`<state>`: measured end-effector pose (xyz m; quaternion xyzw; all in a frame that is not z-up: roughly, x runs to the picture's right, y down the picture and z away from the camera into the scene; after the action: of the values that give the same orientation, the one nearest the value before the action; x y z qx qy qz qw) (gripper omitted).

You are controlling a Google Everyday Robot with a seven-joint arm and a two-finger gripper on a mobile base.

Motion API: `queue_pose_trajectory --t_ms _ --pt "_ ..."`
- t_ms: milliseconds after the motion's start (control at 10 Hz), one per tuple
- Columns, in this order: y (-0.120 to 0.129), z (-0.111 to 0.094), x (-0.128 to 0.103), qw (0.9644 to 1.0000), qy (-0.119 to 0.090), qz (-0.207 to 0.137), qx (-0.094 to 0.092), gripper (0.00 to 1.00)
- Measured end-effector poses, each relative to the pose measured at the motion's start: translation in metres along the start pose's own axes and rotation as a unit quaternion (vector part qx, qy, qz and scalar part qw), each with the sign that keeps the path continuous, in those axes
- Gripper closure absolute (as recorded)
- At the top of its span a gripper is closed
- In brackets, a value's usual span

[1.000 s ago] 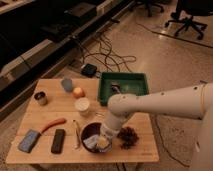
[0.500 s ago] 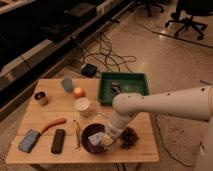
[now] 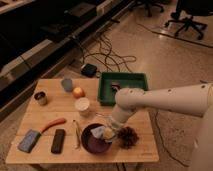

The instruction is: Wipe purple bowl with towel

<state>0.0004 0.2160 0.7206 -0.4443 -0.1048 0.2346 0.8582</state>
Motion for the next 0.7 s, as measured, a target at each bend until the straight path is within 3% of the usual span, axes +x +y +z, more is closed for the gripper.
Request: queue_pose_trajectory --t_ms 300,700 --pt "-0.014 0.005 -0.027 0.9998 -0.008 -0.02 -0.001 1.0" --pt "-0.015 0.003 -0.058 0.9985 -0.011 -0.054 -0.006 1.0"
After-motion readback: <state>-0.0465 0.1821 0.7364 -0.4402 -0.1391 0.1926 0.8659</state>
